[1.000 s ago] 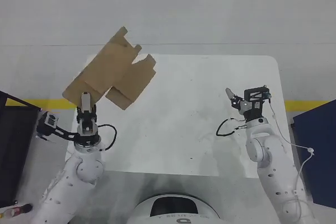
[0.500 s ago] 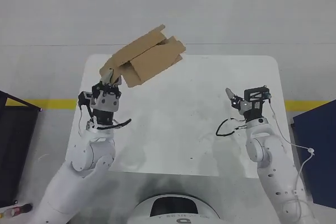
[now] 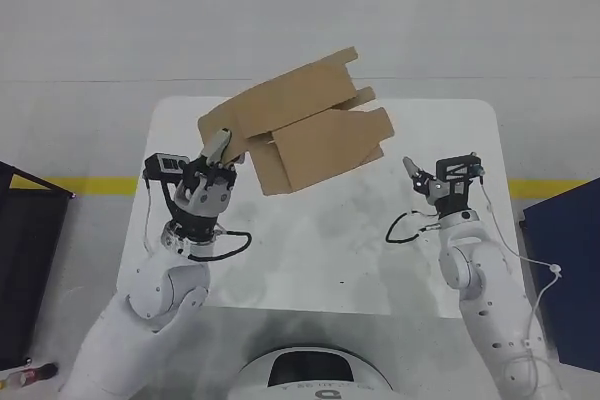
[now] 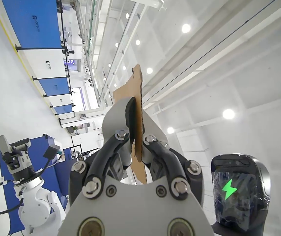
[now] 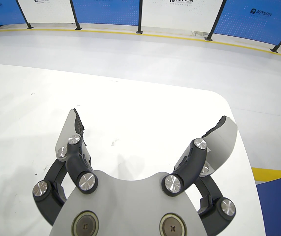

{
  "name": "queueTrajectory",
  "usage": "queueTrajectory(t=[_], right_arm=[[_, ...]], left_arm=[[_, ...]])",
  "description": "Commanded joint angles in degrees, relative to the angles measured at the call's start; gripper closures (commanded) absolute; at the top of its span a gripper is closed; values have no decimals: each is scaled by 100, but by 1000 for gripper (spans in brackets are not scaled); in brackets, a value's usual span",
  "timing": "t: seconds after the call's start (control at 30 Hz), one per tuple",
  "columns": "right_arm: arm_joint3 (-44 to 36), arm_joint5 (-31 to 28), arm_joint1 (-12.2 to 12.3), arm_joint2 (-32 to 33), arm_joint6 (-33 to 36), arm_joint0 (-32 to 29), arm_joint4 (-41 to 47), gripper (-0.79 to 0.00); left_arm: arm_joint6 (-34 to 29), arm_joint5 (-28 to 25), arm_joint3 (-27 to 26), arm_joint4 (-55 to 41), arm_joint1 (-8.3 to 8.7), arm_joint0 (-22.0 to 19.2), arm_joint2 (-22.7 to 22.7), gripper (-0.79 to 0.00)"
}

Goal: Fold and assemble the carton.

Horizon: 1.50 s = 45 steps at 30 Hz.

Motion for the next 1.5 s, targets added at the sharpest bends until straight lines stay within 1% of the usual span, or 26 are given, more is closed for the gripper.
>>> queueTrajectory(t=[0.0,0.3,0.37,0.4,0.43,0.57,0.63,0.7,0.73,0.77,0.8,1.27,1.3,1.33,1.37,1.43,1.47], right_arm=[[0,0,0,0,0,0,0,-785],[0,0,0,0,0,0,0,-785],[0,0,0,0,0,0,0,-785],[0,0,0,0,0,0,0,-785],[0,0,0,0,0,0,0,-785],[0,0,0,0,0,0,0,-785],[0,0,0,0,0,0,0,-785],[0,0,0,0,0,0,0,-785],[0,0,0,0,0,0,0,-785],[0,0,0,0,0,0,0,-785],[0,0,0,0,0,0,0,-785],[0,0,0,0,0,0,0,-785],[0,0,0,0,0,0,0,-785],[0,0,0,0,0,0,0,-785],[0,0,0,0,0,0,0,-785],[0,0,0,0,0,0,0,-785],[0,0,0,0,0,0,0,-785]], left_arm=[[1,2,-1,-9,0,0,1,0],[1,2,-1,-9,0,0,1,0],[138,-11,-69,6,-17,-38,-86,0],[228,18,-103,311,-19,-70,-187,0],[248,33,-197,811,-16,-121,-293,0],[410,161,-582,2369,-26,-114,-490,0],[355,269,-740,3370,-17,-123,-633,0],[187,364,-907,4636,5,-131,-800,0],[158,367,-975,5071,9,-110,-840,0],[181,403,-1017,5490,12,-94,-910,0],[315,475,-1042,5645,2,-30,-930,0],[315,475,-1042,5645,2,-30,-930,0],[162,425,-1094,5922,14,-107,-992,0],[-216,333,-1150,6555,45,-248,-1130,0],[-643,156,-1290,7287,84,-419,-1298,0],[-1047,-183,-1467,7998,126,-608,-1499,0],[-1286,-503,-1467,8434,156,-754,-1608,0]])
